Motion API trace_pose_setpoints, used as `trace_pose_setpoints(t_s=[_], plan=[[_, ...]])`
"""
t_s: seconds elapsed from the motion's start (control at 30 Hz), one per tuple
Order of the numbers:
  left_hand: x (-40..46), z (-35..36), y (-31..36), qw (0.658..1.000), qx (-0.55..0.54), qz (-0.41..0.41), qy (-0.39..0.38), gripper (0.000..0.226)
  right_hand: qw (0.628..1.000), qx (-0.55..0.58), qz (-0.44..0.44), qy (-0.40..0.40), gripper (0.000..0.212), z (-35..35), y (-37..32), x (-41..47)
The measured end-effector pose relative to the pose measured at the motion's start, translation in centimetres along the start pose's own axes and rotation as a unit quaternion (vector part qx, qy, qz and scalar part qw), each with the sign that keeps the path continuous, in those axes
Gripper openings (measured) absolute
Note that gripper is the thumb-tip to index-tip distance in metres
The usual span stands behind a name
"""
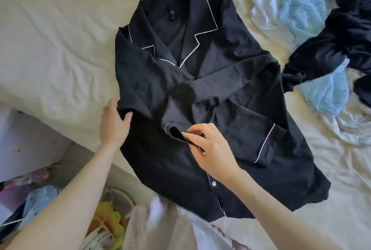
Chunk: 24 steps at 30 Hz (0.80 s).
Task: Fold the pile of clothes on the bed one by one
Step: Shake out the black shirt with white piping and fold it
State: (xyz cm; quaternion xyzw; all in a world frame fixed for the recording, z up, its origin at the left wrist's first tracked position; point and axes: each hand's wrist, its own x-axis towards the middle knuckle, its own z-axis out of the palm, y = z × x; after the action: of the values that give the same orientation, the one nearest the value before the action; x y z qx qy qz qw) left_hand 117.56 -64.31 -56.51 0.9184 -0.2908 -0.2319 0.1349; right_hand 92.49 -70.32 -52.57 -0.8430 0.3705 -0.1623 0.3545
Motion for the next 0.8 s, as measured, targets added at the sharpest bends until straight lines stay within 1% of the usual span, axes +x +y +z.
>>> trace_pose_setpoints(t_s=[0.07,0.13,0.2,0.23,0.27,0.33,0.37,0.4,0.43,0.47,0.53,0.57,0.6,0.63,0.67,0.7,0.73,0.77,0.8], plan=[[1.3,0.0,-1.0,0.999,-0.038,-0.004,0.031,0.025,0.998,-0.014,-0.061,-0.028,0.029,1.2,-1.1,0.0],[2.1,-0.4,-2.9,0.996,-0.069,-0.029,0.052,0.021,0.995,-0.010,-0.087,-0.051,0.028,2.4,-2.1,-0.3],[2.1,-0.9,-5.0,0.996,-0.064,-0.047,0.040,0.021,0.991,-0.018,-0.105,-0.081,0.026,3.7,-2.6,-1.0],[1.8,-1.1,-6.2,0.996,-0.055,-0.058,0.032,0.023,0.987,-0.028,-0.103,-0.124,0.025,4.5,-3.0,-1.4],[1.2,-1.2,-7.2,0.996,-0.051,-0.063,0.031,0.026,0.978,-0.036,-0.081,-0.190,0.027,5.3,-3.4,-1.9],[-0.4,-1.0,-8.1,0.994,-0.074,-0.065,0.041,0.026,0.939,-0.054,-0.010,-0.339,0.036,7.0,-3.5,-2.9],[-1.4,-0.7,-8.2,0.991,-0.105,-0.068,0.038,0.020,0.920,-0.050,0.020,-0.389,0.038,7.7,-3.6,-3.4],[-2.5,-0.2,-8.0,0.985,-0.149,-0.079,0.018,0.013,0.913,-0.040,0.037,-0.404,0.039,8.3,-3.5,-3.8],[-3.7,0.6,-7.7,0.976,-0.195,-0.097,-0.023,0.008,0.918,-0.029,0.047,-0.393,0.038,8.7,-3.5,-4.2],[-5.1,1.6,-7.2,0.966,-0.222,-0.113,-0.076,0.010,0.930,-0.027,0.055,-0.363,0.036,8.9,-3.3,-4.5],[-8.0,4.0,-6.3,0.952,-0.211,-0.119,-0.187,0.030,0.958,-0.061,0.070,-0.272,0.034,8.9,-2.7,-5.1],[-9.3,5.2,-5.9,0.947,-0.200,-0.114,-0.224,0.041,0.967,-0.088,0.077,-0.227,0.034,8.8,-2.3,-5.5],[-10.3,6.2,-5.5,0.945,-0.194,-0.115,-0.238,0.047,0.968,-0.123,0.081,-0.203,0.037,8.5,-1.8,-5.8],[-11.0,6.9,-5.2,0.946,-0.192,-0.122,-0.233,0.045,0.959,-0.164,0.087,-0.213,0.042,8.2,-1.2,-6.3],[-11.4,7.2,-5.0,0.947,-0.191,-0.128,-0.222,0.038,0.945,-0.201,0.095,-0.242,0.047,8.0,-0.6,-6.7],[-11.6,7.3,-5.1,0.945,-0.197,-0.130,-0.224,0.028,0.930,-0.220,0.108,-0.273,0.050,7.8,-0.1,-7.2],[-11.6,7.2,-5.5,0.936,-0.230,-0.124,-0.237,0.020,0.921,-0.220,0.121,-0.298,0.051,7.7,0.3,-7.8],[-11.7,6.9,-6.0,0.916,-0.285,-0.118,-0.256,0.013,0.920,-0.204,0.128,-0.310,0.050,7.5,0.3,-8.3],[-11.9,6.2,-6.7,0.887,-0.348,-0.116,-0.279,0.009,0.927,-0.178,0.125,-0.305,0.048,7.4,0.2,-8.8]])
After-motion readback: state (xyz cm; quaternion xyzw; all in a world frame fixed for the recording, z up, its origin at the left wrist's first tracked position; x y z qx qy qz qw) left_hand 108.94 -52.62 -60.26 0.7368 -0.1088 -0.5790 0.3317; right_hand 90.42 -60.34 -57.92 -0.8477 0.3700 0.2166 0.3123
